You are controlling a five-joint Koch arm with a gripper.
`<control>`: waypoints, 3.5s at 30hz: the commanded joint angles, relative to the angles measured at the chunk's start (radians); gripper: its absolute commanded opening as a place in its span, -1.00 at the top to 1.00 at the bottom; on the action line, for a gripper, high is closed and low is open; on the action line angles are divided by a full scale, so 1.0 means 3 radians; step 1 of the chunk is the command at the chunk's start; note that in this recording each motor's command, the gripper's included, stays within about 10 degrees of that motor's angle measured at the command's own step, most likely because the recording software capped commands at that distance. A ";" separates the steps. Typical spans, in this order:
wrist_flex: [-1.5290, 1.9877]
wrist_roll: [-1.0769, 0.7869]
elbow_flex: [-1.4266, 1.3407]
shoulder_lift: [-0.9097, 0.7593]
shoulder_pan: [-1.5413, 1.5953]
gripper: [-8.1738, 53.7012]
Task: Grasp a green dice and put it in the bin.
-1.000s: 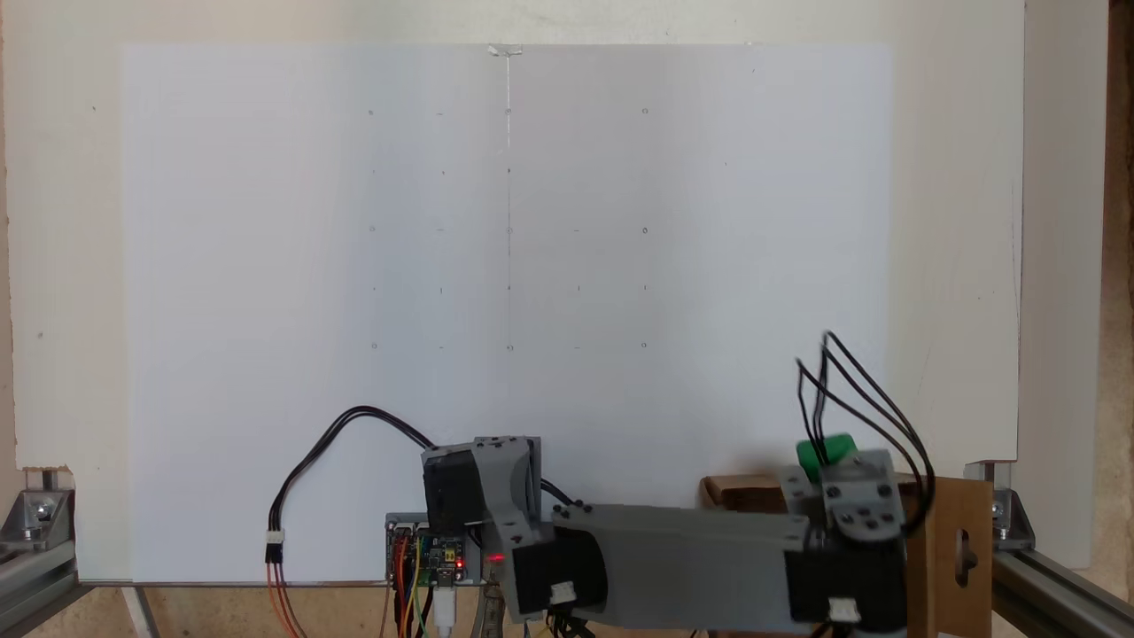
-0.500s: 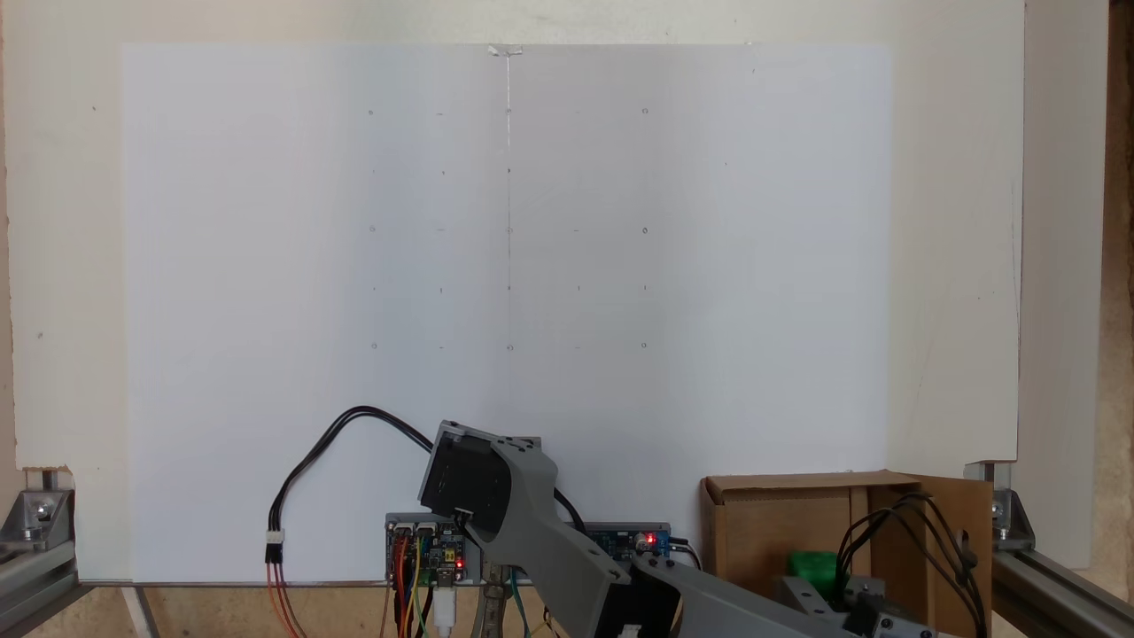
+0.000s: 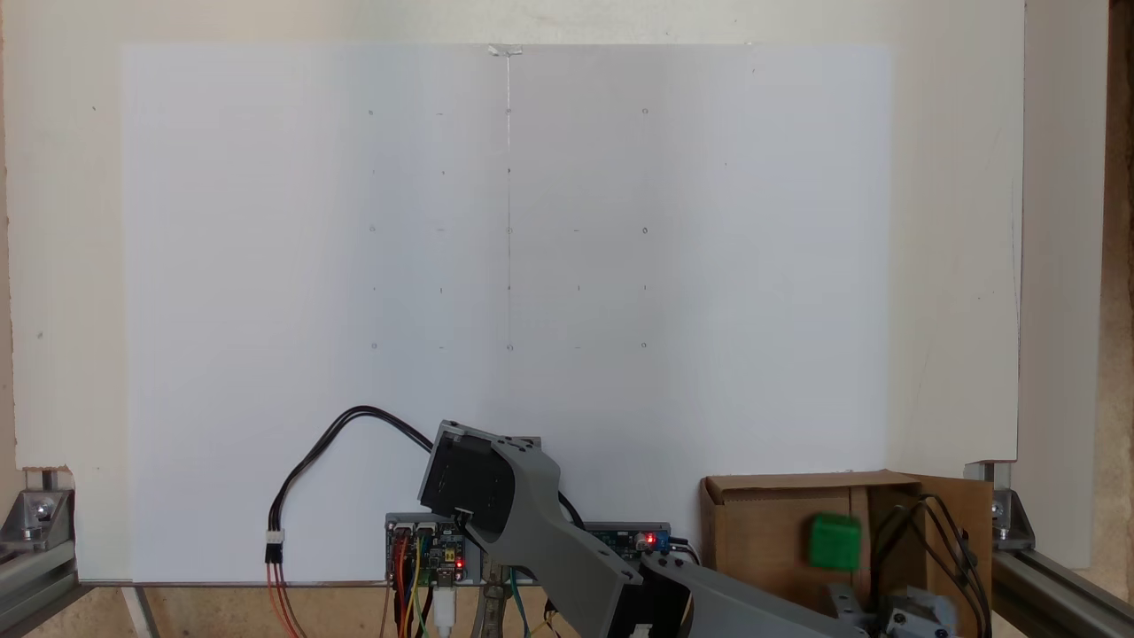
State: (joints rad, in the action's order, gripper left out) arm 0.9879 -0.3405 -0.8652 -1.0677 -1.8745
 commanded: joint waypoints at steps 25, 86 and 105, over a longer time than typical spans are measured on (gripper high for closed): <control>-0.0491 0.1191 -0.0026 -0.1861 0.3758 -0.68; -0.7547 0.1171 -0.6412 -0.4346 0.6029 -0.72; -0.8253 0.1181 -0.7307 -0.4341 0.6049 -0.71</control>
State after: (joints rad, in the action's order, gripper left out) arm -1.3929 -0.0230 -3.0450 -2.2580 -0.0598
